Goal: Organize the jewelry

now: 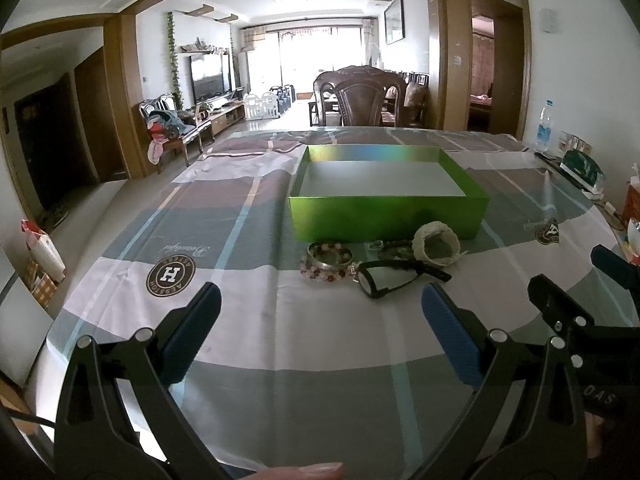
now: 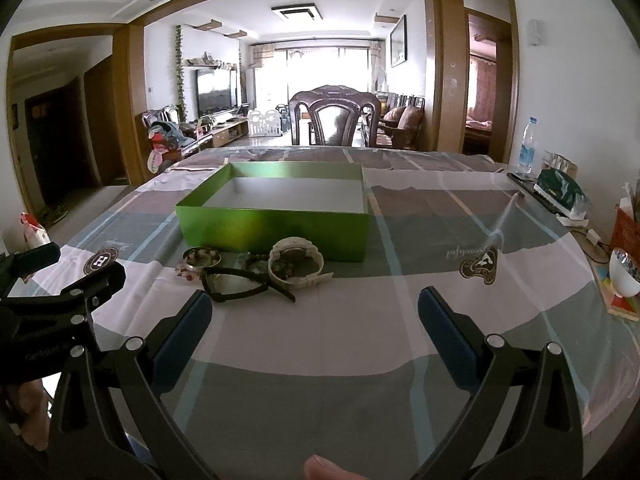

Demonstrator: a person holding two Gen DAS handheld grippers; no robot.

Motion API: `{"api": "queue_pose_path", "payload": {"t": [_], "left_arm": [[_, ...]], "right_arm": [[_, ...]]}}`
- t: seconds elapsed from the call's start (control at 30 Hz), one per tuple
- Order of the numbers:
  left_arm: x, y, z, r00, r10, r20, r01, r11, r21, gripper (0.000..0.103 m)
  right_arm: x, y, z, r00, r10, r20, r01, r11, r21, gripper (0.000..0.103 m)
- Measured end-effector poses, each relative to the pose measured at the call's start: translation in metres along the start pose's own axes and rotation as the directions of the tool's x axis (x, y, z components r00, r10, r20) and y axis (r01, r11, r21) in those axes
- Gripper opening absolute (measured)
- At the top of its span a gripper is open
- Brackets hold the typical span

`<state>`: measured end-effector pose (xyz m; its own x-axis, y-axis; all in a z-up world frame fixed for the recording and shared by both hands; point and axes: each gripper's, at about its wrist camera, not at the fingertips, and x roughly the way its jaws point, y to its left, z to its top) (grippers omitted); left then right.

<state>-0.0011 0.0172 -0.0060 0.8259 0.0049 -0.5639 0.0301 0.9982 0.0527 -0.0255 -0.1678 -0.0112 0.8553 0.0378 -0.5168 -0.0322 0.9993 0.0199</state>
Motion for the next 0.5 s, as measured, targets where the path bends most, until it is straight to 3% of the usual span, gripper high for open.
{"api": "queue_pose_path", "payload": {"t": [0.5], "left_arm": [[-0.0007,-0.0031,-0.0006,1.0,-0.002,-0.006,0.002,1.0,0.011,0.099]], "right_arm": [[0.0001,0.0009,0.0,1.0,0.0,-0.001,0.0,1.0,0.001,0.1]]}}
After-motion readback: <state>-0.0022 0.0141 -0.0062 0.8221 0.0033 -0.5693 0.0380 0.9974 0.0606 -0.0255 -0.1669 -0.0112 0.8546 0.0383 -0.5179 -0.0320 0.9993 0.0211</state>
